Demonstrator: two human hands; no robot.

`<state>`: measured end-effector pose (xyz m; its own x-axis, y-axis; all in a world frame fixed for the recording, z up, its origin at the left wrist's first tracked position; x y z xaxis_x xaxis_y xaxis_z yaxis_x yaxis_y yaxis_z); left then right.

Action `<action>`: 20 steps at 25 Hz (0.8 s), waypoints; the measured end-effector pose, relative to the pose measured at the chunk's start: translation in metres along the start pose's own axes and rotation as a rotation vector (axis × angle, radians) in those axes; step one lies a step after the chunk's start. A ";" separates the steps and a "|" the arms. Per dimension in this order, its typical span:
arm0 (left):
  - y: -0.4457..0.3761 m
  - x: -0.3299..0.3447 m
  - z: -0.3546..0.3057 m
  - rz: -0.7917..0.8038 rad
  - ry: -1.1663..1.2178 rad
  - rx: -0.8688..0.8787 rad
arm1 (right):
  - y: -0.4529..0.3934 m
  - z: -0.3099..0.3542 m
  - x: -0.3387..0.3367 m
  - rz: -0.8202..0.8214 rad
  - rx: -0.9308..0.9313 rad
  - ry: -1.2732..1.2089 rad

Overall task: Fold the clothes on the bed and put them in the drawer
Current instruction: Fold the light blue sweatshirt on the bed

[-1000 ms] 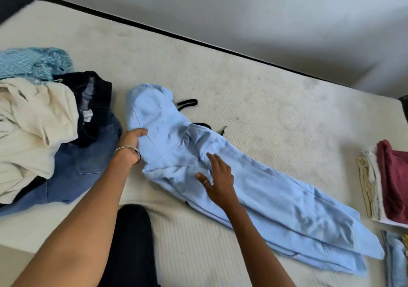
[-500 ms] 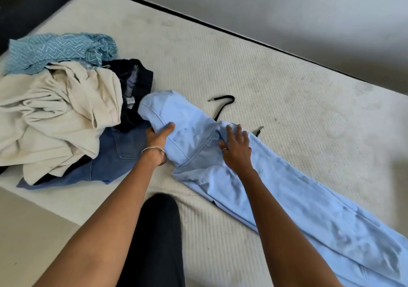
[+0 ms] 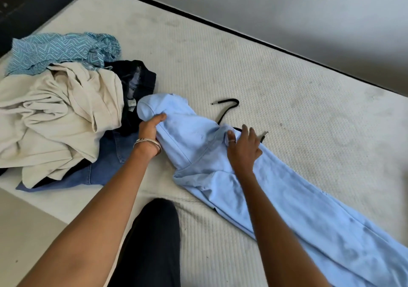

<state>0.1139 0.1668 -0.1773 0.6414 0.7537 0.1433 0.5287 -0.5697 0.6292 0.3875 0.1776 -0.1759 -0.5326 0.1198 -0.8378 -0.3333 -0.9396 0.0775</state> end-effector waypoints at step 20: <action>0.240 0.085 0.145 1.090 -1.837 1.314 | 0.100 -0.151 -0.104 -0.046 0.782 -1.194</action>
<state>0.3757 0.0467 -0.1244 0.0404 -0.2626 -0.9641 -0.6708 -0.7222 0.1686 0.5268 0.0228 -0.1629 -0.7033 0.7073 0.0715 -0.4946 -0.5590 0.6655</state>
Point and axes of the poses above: each hand's wrist, its own y-axis away from the middle knuckle, its own x-axis out of the palm, z = x × y, the point moved 5 cm from there along -y, towards the middle knuckle, and after that the axes turned 9 degrees about -z, right-handed, at the moved point
